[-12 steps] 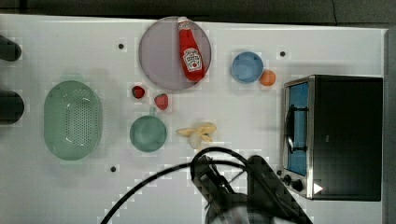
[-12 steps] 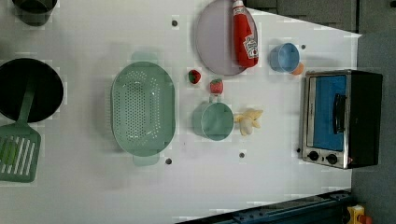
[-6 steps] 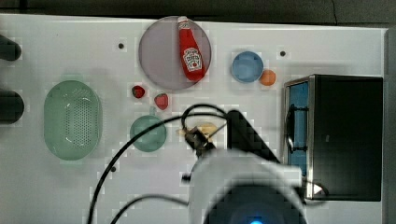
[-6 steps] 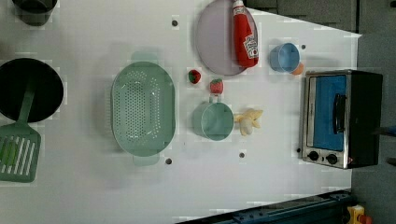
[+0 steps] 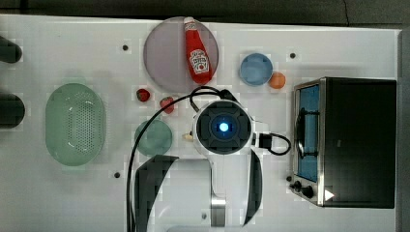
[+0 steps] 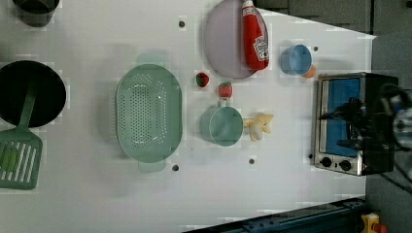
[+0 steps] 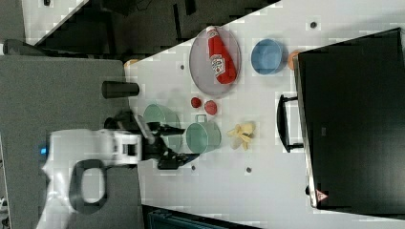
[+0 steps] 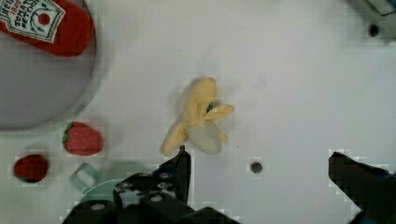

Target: Pick banana from table and place on oven.

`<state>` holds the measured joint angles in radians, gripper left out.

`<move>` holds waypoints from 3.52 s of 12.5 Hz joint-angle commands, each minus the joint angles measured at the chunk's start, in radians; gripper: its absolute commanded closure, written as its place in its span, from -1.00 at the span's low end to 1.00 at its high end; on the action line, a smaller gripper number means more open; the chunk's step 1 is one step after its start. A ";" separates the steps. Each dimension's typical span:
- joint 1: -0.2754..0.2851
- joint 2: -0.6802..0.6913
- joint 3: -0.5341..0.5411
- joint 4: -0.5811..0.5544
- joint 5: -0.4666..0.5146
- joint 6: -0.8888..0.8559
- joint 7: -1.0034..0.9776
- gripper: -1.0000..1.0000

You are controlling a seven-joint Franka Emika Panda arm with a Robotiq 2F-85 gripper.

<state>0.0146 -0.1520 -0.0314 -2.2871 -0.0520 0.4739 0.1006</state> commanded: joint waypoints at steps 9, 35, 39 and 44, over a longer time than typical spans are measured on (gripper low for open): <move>-0.003 0.337 0.070 -0.176 0.027 0.522 0.026 -1.00; -0.008 -0.102 -0.011 0.172 0.029 -0.170 0.020 0.51; -0.016 -0.088 -0.145 0.295 0.023 -0.234 -0.125 0.51; -0.027 -0.001 -0.365 0.305 0.022 -0.211 -0.461 0.51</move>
<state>-0.0147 -0.1823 -0.3845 -1.9824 -0.0312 0.2637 -0.2059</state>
